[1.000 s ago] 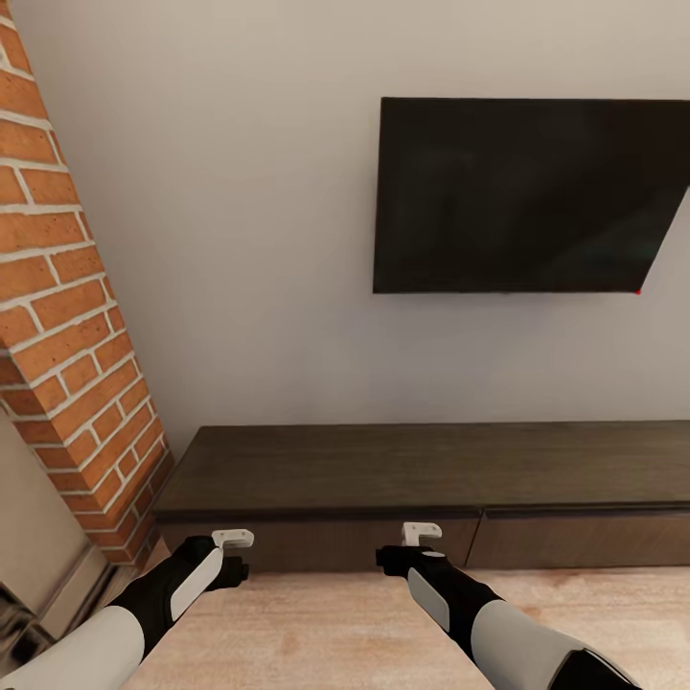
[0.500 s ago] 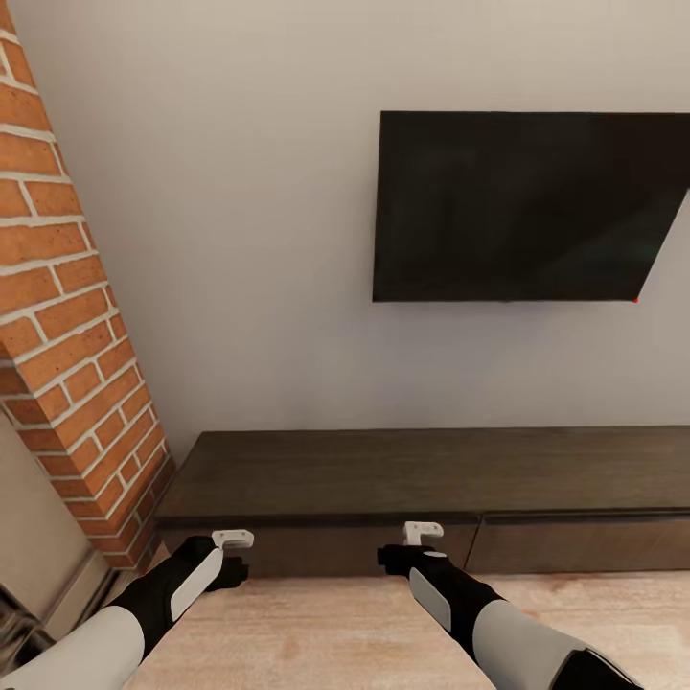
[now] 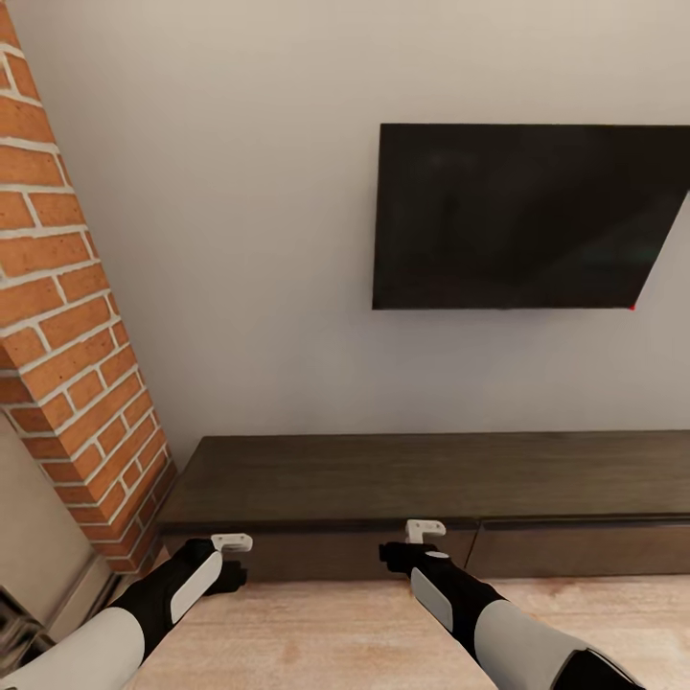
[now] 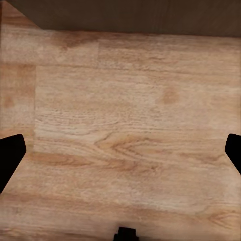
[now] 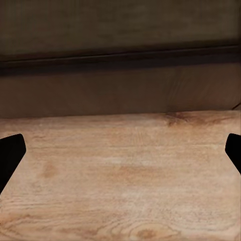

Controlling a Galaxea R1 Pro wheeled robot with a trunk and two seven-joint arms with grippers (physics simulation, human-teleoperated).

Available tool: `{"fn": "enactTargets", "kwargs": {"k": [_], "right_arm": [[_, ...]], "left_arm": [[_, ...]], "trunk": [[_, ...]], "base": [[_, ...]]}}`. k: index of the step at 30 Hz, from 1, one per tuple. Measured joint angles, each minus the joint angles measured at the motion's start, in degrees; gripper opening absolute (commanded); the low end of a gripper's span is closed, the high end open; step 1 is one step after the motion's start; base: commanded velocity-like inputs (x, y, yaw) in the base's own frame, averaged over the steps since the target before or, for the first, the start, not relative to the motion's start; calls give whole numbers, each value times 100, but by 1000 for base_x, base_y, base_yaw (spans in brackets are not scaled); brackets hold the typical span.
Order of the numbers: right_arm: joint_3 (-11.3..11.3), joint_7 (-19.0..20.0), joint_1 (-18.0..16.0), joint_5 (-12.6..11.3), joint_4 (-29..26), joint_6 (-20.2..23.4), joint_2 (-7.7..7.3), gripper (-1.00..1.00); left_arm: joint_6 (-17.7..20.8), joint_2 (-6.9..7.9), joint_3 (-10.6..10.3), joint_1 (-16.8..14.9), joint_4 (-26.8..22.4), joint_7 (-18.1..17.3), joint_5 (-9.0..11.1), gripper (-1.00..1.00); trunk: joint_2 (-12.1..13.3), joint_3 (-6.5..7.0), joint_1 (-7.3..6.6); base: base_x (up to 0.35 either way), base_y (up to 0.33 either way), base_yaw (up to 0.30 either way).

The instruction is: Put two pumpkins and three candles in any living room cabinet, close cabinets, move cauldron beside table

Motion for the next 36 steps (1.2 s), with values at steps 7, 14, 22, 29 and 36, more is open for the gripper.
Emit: {"fn": "enactTargets", "kwargs": {"k": [7,14,22,29,36], "right_arm": [[-9,-38,0,-16,209,79,14,100],[-19,-43,-1,-23,994,77,21,100],[-20,-29,162,-21,1588,-388,3,100],[-20,-38,811,0,1758,-1210,-1,100],[-19,-44,1344,-9,1815,-1630,-2,100]], "left_arm": [[-19,20,-7,0,178,-21,4,100],[-293,-27,-10,-2,966,-53,-26,100],[-1641,-174,-32,27,2556,-554,-5,100],[-2433,-205,-41,568,2945,-861,-67,100],[-3242,-171,-41,1206,2987,-878,-119,100]], "trunk": [[281,125,-154],[562,251,-307],[882,394,-483],[1163,519,-637],[1325,592,-726]], "base": [[0,0,0],[0,0,0],[0,0,0],[0,0,0],[0,0,0]]}}
